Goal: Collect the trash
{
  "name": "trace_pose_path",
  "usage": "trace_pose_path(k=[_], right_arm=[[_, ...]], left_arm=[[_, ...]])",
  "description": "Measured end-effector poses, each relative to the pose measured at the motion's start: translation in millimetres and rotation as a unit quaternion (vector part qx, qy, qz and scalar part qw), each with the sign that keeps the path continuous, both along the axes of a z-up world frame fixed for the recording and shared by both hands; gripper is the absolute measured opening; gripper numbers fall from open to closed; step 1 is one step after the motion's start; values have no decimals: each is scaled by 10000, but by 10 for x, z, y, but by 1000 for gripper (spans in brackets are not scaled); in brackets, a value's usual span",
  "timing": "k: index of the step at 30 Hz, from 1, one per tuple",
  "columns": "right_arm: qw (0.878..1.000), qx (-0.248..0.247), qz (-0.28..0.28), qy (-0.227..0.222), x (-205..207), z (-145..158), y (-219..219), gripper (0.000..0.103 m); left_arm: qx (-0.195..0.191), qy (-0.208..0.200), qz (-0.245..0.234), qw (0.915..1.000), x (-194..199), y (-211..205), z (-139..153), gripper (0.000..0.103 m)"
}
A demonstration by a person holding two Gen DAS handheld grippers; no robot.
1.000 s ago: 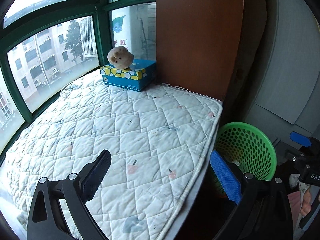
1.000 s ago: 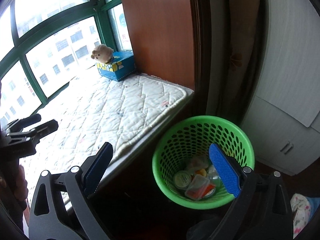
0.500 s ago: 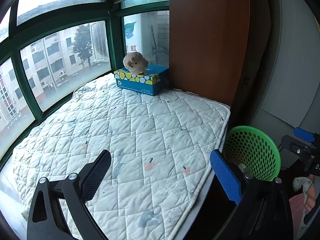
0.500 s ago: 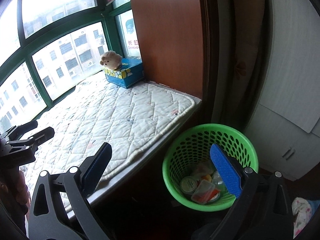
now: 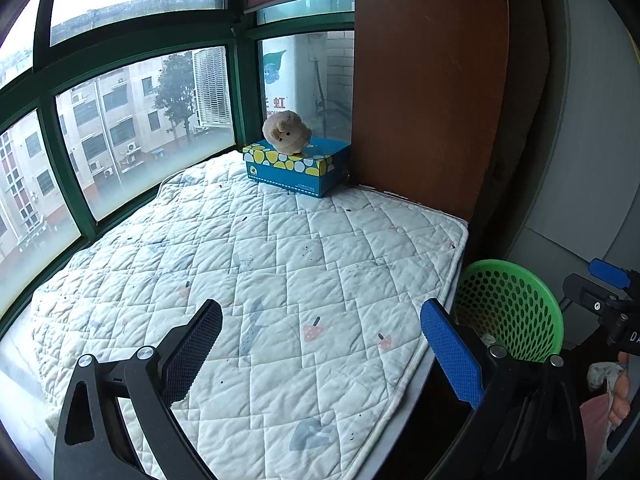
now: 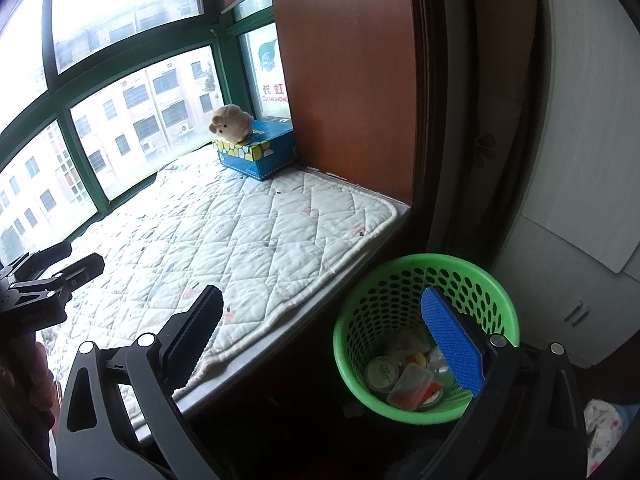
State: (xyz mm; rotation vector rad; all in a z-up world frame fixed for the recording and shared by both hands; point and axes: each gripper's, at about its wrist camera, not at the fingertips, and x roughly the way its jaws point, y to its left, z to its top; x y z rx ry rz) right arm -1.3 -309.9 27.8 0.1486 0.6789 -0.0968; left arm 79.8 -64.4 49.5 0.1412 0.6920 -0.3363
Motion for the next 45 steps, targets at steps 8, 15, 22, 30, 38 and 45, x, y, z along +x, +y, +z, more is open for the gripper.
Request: trace_pose_path(k=[8, 15, 22, 30, 38, 45], right_arm=[[9999, -25, 84, -89, 1, 37, 73, 98], [9998, -28, 125, -117, 6, 41, 81, 98], [9998, 1, 152, -135, 19, 34, 96, 98], [9998, 10, 172, -136, 32, 24, 106, 98], [9997, 48, 190, -174, 27, 26, 98, 98], [9996, 58, 218, -170, 28, 24, 109, 98]], left_arm=[[-27, -73, 87, 9999, -29, 63, 40, 96], [-32, -91, 182, 9998, -35, 100, 51, 96], [-37, -101, 231, 9997, -32, 105, 57, 96], [-19, -126, 250, 9996, -42, 106, 50, 96], [12, -112, 276, 9996, -50, 104, 48, 96], [7, -117, 286, 9995, -55, 95, 48, 96]])
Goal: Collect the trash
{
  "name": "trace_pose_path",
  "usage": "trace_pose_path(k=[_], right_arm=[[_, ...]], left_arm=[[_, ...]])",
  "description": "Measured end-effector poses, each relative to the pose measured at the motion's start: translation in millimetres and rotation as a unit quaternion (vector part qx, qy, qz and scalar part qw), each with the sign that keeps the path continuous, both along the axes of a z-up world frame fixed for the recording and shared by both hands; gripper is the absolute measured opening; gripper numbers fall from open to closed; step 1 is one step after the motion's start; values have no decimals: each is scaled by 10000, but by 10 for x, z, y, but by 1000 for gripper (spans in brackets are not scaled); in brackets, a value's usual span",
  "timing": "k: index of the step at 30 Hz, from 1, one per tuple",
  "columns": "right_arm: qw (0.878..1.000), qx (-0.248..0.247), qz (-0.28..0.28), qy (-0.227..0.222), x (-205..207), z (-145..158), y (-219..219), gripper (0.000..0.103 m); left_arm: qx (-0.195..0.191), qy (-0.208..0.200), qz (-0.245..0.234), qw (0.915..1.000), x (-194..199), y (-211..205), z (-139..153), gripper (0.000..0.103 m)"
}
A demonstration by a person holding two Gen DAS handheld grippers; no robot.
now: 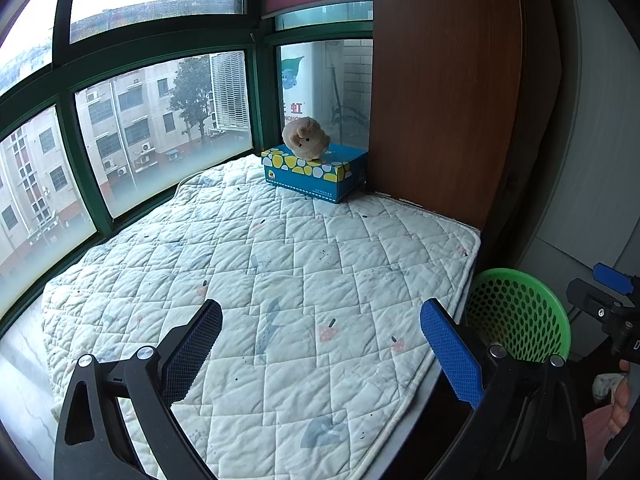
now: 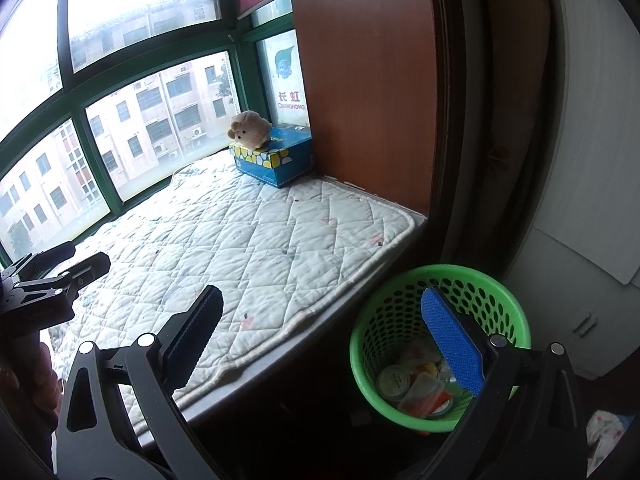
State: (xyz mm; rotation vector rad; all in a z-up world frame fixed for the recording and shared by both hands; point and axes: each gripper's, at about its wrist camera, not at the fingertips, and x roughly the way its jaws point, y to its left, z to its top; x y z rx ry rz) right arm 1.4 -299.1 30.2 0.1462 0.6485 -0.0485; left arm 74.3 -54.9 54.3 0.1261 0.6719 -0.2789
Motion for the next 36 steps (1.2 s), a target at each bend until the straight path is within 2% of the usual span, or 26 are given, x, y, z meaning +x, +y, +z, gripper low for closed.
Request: trace_pose_path(k=[36], right_arm=[[9999, 64, 91, 9, 27, -18, -1, 98]], left_arm=[[11, 11, 22, 10000, -12, -26, -7, 96]])
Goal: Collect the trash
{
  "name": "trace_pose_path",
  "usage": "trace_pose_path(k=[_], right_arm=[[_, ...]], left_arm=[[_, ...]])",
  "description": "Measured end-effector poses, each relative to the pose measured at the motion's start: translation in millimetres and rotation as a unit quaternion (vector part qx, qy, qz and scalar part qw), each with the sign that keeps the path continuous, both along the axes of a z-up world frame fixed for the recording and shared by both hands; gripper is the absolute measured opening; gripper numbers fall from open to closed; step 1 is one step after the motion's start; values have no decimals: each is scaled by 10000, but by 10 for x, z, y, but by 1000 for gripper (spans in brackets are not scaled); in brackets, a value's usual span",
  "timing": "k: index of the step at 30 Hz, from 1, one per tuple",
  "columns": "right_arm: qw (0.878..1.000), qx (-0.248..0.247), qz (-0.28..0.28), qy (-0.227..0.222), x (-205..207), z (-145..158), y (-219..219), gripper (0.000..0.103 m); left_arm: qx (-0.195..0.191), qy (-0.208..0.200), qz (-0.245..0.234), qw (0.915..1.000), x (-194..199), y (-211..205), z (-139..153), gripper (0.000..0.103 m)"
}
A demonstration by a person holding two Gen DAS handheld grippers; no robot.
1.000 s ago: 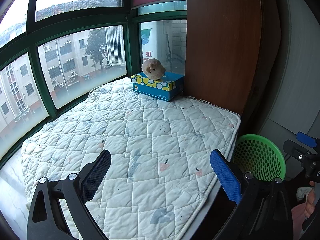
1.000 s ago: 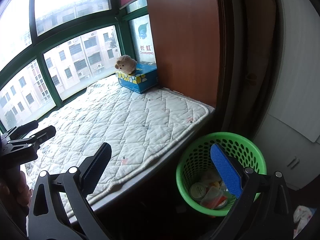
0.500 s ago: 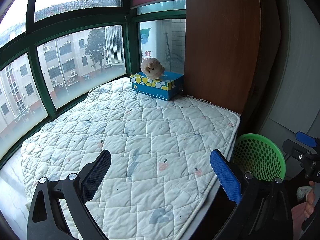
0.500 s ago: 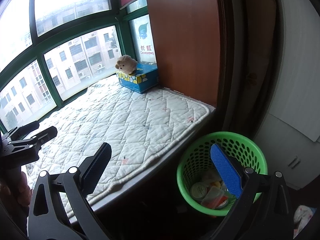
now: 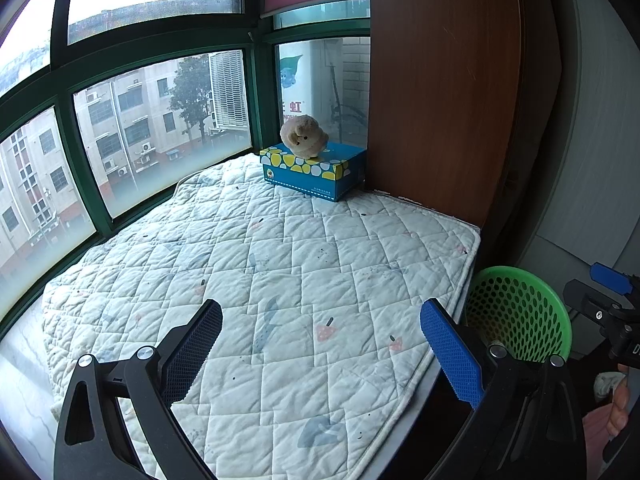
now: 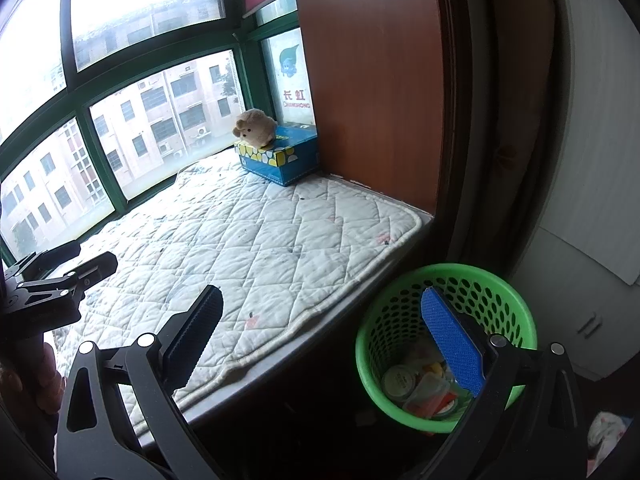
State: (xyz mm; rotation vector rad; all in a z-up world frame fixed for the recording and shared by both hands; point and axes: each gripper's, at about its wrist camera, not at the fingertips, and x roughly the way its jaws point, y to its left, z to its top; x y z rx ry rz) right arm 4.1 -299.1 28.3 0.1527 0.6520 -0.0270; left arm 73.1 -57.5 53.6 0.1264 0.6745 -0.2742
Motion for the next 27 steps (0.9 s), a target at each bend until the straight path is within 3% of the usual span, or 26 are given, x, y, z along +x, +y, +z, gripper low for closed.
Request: trace_pose_path(k=[27], right_arm=[[10000, -10, 62, -8, 0, -15, 56, 98]], left_arm=[[93, -55, -49, 9999, -26, -49, -44, 96]])
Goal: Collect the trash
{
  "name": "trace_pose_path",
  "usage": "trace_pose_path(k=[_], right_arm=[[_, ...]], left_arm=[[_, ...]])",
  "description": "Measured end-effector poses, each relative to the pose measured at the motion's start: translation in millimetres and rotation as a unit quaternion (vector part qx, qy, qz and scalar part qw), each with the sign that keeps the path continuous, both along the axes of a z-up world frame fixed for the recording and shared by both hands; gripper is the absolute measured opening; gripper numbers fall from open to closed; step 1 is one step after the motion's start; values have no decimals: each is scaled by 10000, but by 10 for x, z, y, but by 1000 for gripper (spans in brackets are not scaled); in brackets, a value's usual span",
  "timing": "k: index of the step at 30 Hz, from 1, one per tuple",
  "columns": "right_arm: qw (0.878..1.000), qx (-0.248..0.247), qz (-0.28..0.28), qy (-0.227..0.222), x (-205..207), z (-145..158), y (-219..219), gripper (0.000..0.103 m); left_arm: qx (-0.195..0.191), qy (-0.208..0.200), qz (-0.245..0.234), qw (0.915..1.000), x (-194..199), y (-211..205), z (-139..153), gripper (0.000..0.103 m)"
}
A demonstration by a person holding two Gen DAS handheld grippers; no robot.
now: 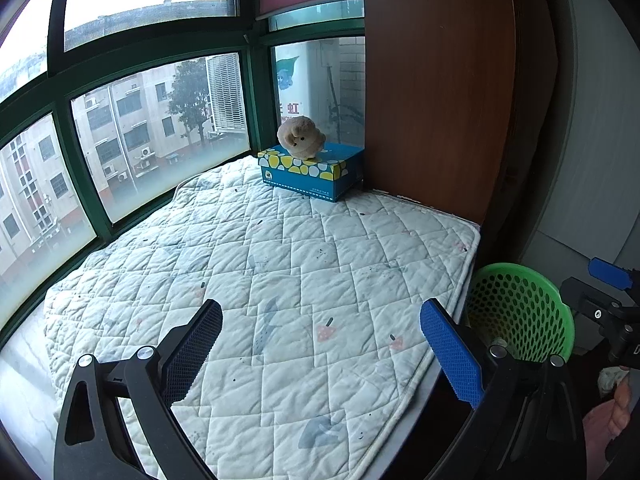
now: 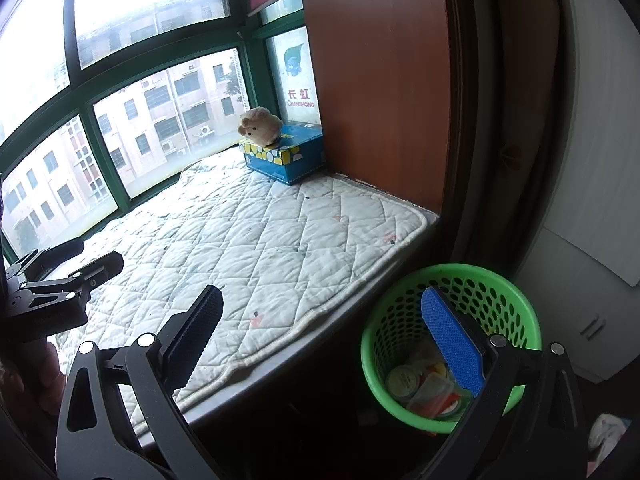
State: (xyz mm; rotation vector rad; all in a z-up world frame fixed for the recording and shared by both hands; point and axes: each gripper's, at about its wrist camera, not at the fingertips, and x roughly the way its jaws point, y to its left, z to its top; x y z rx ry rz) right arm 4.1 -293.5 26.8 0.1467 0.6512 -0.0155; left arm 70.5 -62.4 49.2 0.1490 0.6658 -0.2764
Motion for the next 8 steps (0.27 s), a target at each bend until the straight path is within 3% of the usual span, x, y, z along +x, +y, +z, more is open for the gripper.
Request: trace_pose_path(k=[8], right_arm=[[10000, -3, 3, -1, 7, -7, 7, 98]], left_arm=[[-65, 78, 43, 9999, 23, 23, -2, 96]])
